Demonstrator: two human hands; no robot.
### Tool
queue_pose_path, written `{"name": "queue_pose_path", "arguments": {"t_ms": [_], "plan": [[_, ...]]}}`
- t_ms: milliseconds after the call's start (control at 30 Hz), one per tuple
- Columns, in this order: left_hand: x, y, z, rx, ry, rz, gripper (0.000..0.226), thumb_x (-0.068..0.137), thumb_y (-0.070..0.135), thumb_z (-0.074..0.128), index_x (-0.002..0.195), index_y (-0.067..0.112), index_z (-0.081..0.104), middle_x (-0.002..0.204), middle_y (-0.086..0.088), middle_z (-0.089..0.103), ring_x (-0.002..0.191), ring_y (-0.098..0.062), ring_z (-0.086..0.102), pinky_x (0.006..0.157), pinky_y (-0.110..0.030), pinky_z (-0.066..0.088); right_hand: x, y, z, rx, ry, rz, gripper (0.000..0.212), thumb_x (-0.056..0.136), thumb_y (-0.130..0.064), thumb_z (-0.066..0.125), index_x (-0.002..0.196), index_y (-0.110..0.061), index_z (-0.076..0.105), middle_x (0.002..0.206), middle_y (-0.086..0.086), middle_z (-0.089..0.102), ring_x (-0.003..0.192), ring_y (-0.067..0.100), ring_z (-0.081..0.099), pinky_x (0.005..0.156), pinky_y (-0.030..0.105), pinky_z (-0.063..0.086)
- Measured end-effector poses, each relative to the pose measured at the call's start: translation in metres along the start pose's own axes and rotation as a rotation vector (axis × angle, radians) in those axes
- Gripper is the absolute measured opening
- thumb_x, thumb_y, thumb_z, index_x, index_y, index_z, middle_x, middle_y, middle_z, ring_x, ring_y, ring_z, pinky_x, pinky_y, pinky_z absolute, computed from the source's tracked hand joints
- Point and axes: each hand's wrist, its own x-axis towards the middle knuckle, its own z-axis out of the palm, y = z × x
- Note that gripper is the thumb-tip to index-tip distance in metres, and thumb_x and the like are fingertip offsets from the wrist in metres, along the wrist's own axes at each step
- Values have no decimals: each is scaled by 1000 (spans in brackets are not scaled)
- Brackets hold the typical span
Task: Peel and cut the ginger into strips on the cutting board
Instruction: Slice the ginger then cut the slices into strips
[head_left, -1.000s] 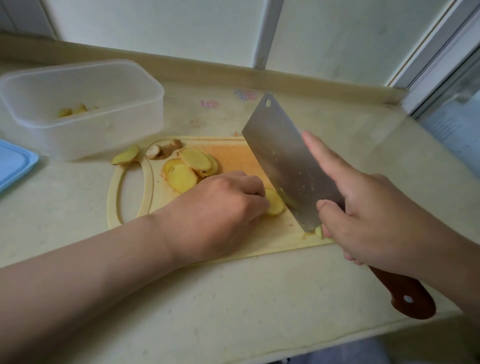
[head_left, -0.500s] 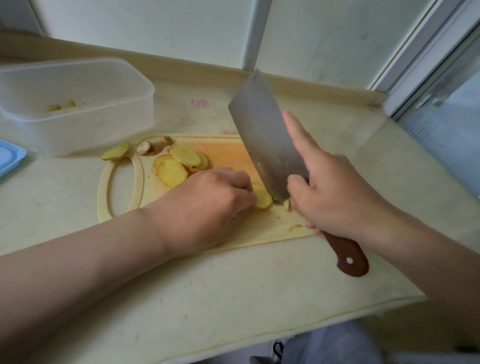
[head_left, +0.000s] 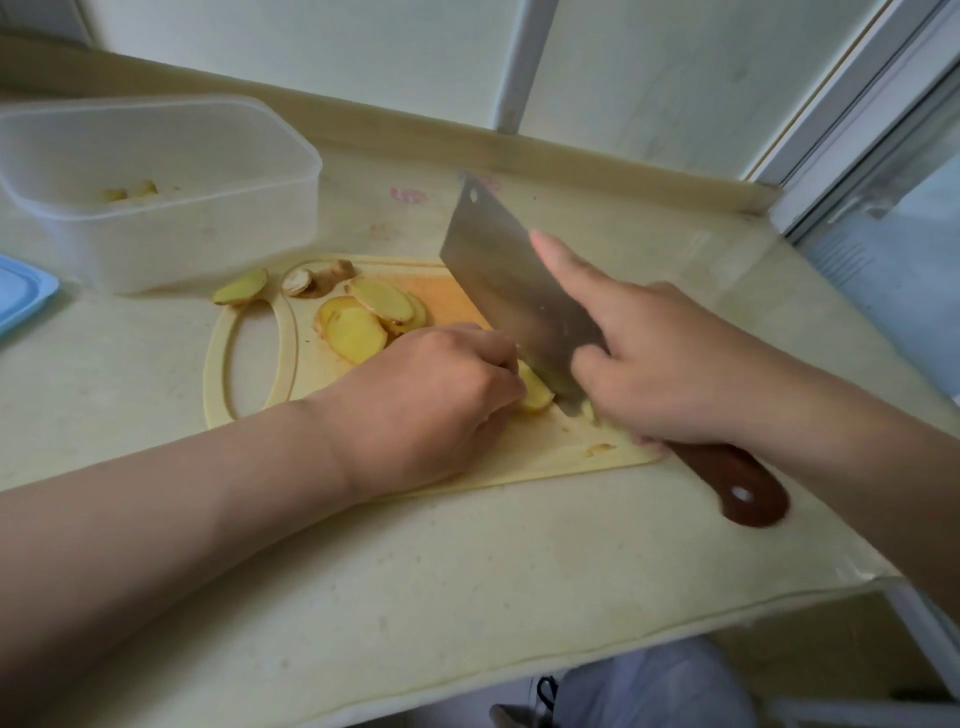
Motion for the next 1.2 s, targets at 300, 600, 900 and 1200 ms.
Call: {"name": "queue_pose_path", "arguments": {"t_ms": [300, 600, 900, 1200], "plan": [[-3, 3, -1, 17, 23, -5, 29, 98, 21, 52, 84, 8, 73, 87, -6, 66, 75, -27, 62, 66, -40, 52, -29, 19, 28, 223, 263, -12, 93, 101, -10, 47, 156, -67, -3, 70, 23, 68, 54, 40, 61, 49, 54, 55], [-2, 3, 1, 26, 28, 14, 23, 95, 16, 54, 81, 9, 71, 83, -6, 63, 74, -28, 60, 64, -40, 51, -19, 11, 8, 43, 70, -10, 92, 98, -10, 44, 156, -67, 2, 72, 10, 69, 45, 24, 64, 48, 43, 61], [-2, 3, 0, 43, 27, 28, 21, 93, 15, 56, 81, 9, 72, 82, -7, 64, 73, -29, 61, 63, -39, 53, 5, -1, 13, 126, 134, 3, 95, 93, -6, 44, 159, -62, 5, 71, 11, 70, 45, 28, 67, 46, 44, 61], [-2, 3, 0, 38, 43, 22, 26, 94, 17, 52, 80, 8, 72, 81, -7, 65, 73, -28, 62, 62, -39, 52, -35, 14, 21, 92, 183, -54, 91, 101, -10, 45, 157, -65, -1, 64, 20, 66, 51, 34, 61, 52, 53, 55]]}}
